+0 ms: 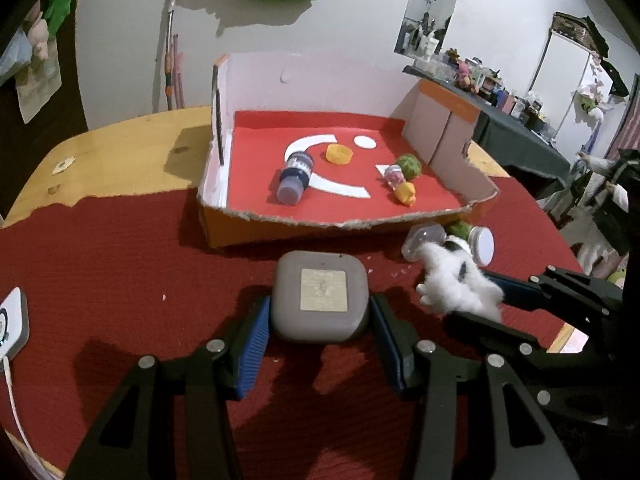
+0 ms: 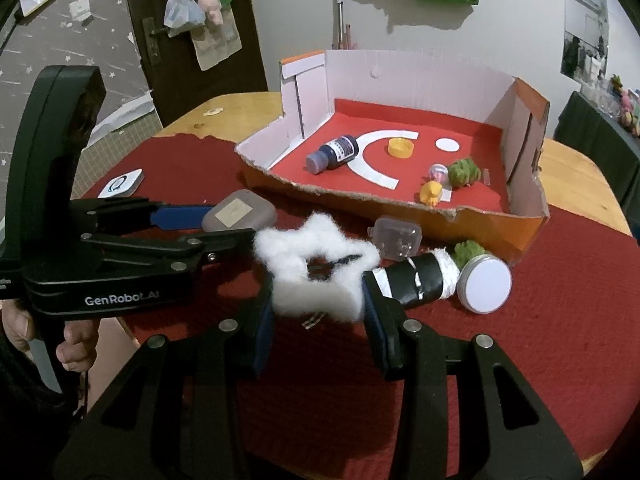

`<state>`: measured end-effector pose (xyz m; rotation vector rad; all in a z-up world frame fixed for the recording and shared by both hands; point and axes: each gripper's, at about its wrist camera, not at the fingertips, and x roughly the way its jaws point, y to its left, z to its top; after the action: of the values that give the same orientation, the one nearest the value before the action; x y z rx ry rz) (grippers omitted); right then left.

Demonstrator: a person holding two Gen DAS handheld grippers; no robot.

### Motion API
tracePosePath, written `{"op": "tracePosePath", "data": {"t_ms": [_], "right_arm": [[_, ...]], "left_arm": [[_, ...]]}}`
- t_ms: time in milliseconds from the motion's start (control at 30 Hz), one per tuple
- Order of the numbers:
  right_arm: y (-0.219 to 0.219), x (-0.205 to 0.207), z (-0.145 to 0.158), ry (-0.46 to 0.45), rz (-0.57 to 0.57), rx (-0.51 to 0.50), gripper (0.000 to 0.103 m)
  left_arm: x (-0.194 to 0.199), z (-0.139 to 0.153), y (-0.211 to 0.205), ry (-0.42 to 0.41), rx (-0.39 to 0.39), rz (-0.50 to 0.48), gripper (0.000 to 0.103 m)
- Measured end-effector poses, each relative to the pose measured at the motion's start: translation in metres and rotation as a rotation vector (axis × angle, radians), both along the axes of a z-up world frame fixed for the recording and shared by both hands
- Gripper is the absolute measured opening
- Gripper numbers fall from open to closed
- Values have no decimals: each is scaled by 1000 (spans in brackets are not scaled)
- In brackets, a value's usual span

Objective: Organize objects
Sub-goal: 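Carry the grey case and white star into the box with both grippers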

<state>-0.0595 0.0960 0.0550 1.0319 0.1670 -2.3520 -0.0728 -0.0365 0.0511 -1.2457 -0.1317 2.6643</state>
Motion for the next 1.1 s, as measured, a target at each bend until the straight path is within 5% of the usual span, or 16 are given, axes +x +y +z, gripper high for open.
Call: {"op": "tracePosePath", "data": {"t_ms": [633, 1100], "right_arm": [[16, -28, 32, -7, 16, -69, 38], [21, -75, 35, -72, 9, -43, 38]], "left_arm": [[-25, 27, 3, 48, -17, -29, 52], [-66, 29, 8, -13, -2, -91, 52]]}}
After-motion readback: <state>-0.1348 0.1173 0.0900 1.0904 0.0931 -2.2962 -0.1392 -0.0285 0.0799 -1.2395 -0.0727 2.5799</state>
